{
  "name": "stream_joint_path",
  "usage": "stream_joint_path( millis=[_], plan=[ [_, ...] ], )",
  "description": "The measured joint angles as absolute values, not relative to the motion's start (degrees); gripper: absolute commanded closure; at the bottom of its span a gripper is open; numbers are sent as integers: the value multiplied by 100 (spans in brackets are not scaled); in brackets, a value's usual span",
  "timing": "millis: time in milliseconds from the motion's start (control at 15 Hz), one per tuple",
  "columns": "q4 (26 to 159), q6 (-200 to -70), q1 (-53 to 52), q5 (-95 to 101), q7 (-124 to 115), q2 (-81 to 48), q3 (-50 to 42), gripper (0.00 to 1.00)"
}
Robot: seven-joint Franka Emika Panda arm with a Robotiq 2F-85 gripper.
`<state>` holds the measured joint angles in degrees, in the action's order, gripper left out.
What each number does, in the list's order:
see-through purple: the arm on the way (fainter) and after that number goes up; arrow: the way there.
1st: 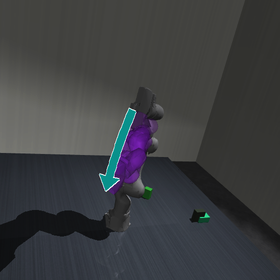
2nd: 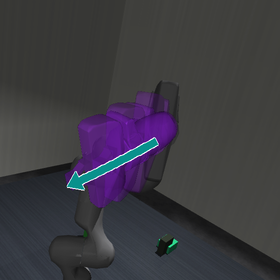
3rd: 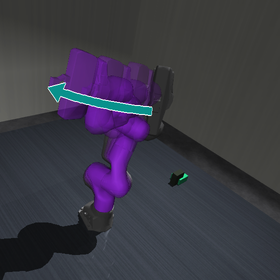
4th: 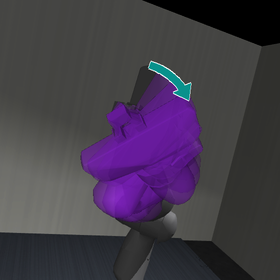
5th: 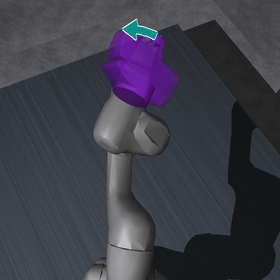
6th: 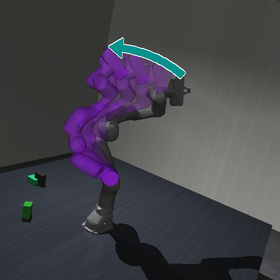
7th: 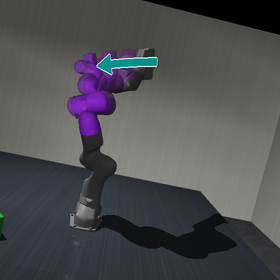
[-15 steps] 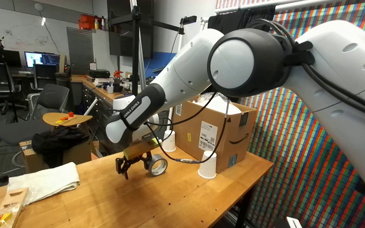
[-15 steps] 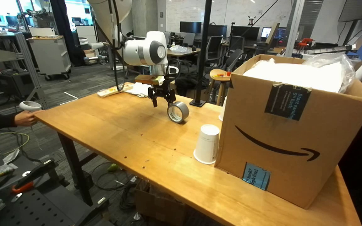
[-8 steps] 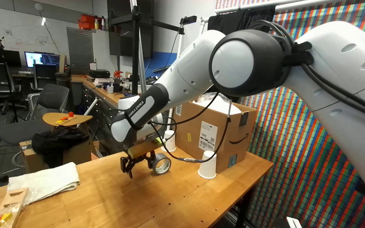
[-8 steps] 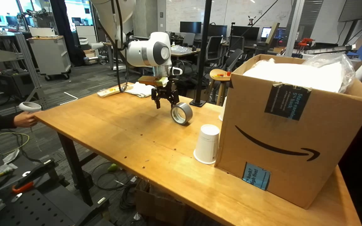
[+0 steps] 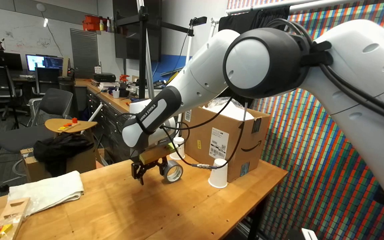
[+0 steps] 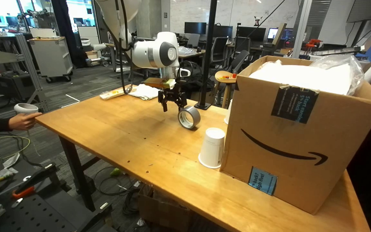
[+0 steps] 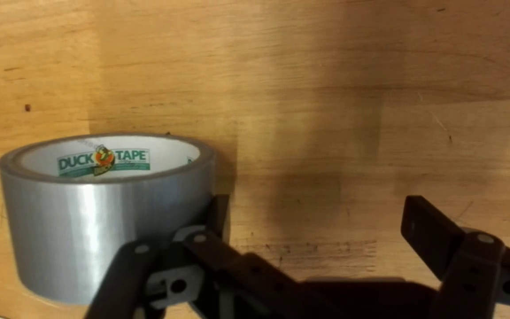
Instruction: Move the grey tape to the right
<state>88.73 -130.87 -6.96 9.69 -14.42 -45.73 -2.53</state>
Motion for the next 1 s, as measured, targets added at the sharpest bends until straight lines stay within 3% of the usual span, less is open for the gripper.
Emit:
stream_joint_path(
  millis=[1000],
  plan=[
    [9760, -13236, -706, 968, -1305, -4017, -276, 0]
  ],
)
